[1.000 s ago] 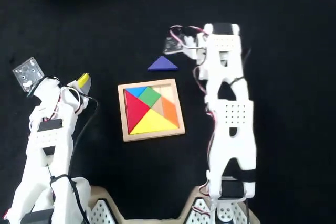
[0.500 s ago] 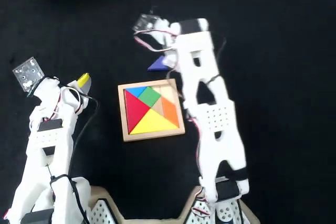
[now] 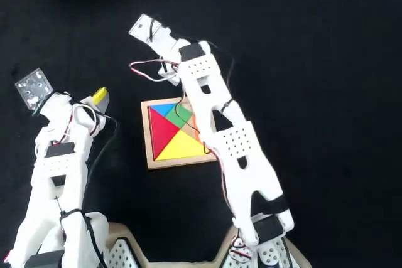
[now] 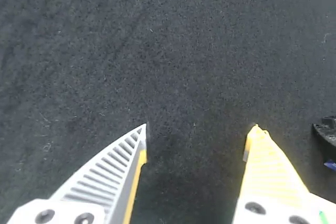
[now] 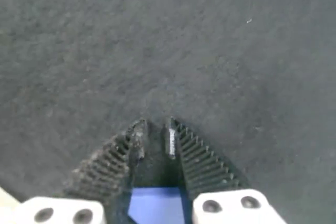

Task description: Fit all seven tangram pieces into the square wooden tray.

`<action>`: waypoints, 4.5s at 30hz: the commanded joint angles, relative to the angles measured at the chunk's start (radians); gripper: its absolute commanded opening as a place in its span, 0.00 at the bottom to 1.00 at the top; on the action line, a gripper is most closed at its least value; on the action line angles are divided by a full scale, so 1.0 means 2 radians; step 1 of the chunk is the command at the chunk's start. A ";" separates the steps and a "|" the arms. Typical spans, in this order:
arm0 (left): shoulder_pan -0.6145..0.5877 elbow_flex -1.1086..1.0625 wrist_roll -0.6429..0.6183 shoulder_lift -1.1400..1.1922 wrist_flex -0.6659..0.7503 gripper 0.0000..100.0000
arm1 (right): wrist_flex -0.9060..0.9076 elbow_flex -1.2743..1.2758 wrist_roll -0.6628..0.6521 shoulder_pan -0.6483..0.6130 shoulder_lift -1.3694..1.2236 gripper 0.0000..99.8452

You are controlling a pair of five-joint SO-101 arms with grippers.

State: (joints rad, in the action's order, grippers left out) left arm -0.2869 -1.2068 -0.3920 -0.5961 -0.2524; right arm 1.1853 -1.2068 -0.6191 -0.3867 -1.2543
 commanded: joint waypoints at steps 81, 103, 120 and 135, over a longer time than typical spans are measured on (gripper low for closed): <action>0.025 0.007 0.023 -0.009 0.012 0.29 | -0.010 0.458 -0.477 0.242 0.284 0.26; 0.026 0.007 0.023 -0.009 0.012 0.29 | 0.017 0.456 -0.478 0.238 0.298 0.20; 0.026 0.007 0.023 -0.009 0.012 0.29 | 0.043 0.458 -0.476 0.236 0.360 0.14; 0.026 0.007 0.023 -0.009 0.012 0.29 | 0.142 0.457 -0.306 0.147 0.512 0.14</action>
State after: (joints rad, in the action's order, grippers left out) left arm -0.2501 -1.2068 -0.3552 -0.5961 -0.2524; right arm 1.4569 -0.2677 -1.3786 -0.0261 -0.3537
